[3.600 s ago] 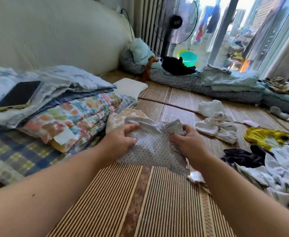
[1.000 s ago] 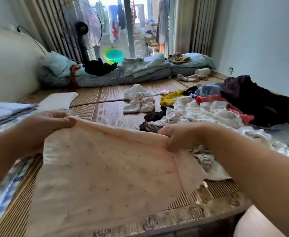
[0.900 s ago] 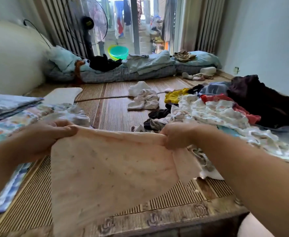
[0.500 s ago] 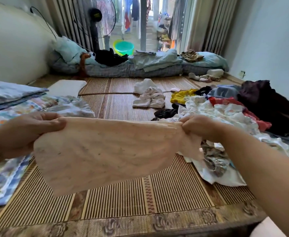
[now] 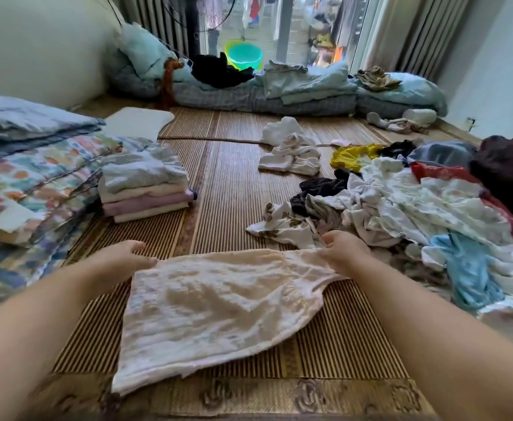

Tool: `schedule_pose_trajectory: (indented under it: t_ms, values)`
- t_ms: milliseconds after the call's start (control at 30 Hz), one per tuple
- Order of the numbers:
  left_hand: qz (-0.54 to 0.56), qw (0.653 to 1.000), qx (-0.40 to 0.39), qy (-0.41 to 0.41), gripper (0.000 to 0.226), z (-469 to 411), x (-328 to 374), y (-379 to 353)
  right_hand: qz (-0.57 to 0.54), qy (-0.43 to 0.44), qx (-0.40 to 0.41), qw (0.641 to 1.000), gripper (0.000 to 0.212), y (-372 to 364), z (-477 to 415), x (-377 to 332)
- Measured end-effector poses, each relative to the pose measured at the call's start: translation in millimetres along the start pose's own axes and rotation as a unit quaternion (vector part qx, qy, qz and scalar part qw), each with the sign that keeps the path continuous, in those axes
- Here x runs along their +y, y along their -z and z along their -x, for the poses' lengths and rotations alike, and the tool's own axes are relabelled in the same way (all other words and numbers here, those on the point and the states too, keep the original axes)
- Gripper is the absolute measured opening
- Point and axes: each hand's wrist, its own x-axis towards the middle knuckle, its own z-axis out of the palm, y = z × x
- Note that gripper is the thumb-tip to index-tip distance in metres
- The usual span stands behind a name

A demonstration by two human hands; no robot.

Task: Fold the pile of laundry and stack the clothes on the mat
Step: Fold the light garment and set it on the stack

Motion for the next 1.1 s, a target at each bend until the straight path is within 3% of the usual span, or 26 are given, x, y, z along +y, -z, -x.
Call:
schedule_pose_trajectory:
  t_ms: [100, 233, 333, 467, 533, 600, 700, 733, 833, 900, 967, 1067, 1100]
  values:
    - [-0.102, 0.994, -0.003, -0.033, 0.081, -5, -12, -11, -0.012, -0.074, 0.091, 0.993, 0.050, -17, 18, 14]
    - [-0.190, 0.980, -0.027, -0.052, 0.077, -3, -12, -26, -0.176, -0.248, 0.002, 0.953, 0.064, -34, 41, 21]
    - [-0.278, 0.959, -0.007, -0.057, 0.085, -3, -14, -44, -0.116, -0.214, 0.016, 0.970, 0.066, -47, 35, 7]
    - [-0.280, 0.959, 0.021, -0.041, 0.095, -3, -20, -51, -0.040, -0.187, 0.006, 0.981, 0.051, -57, 25, -24]
    - [-0.274, 0.961, 0.026, -0.040, 0.096, -2, -24, -48, -0.070, -0.172, 0.009, 0.983, 0.038, -59, 22, -28]
    - [-0.265, 0.963, 0.028, -0.041, 0.095, 1, -28, -49, -0.168, -0.153, 0.055, 0.972, 0.025, -59, 22, -26]
    - [-0.273, 0.960, 0.024, -0.060, 0.093, 6, -25, -59, -0.367, -0.133, 0.124, 0.912, 0.027, -51, 29, -25]
    - [-0.274, 0.959, 0.020, -0.068, 0.092, 7, -23, -62, -0.376, -0.116, 0.147, 0.908, 0.028, -46, 31, -26]
    - [-0.270, 0.959, 0.008, -0.088, 0.092, 8, -19, -71, -0.295, -0.026, 0.186, 0.937, 0.016, -34, 39, -38]
    - [-0.265, 0.959, 0.010, -0.096, 0.092, 8, -23, -74, -0.227, 0.062, 0.168, 0.957, 0.015, -32, 48, -50]
    - [-0.257, 0.961, 0.008, -0.099, 0.092, 7, -27, -73, -0.190, 0.133, 0.109, 0.967, 0.027, -36, 57, -61]
    - [-0.250, 0.963, 0.006, -0.098, 0.092, 6, -32, -69, -0.201, 0.143, -0.072, 0.966, 0.034, -51, 71, -71]
    - [-0.250, 0.963, 0.007, -0.097, 0.092, 7, -33, -68, -0.118, 0.147, -0.128, 0.974, 0.039, -59, 72, -70]
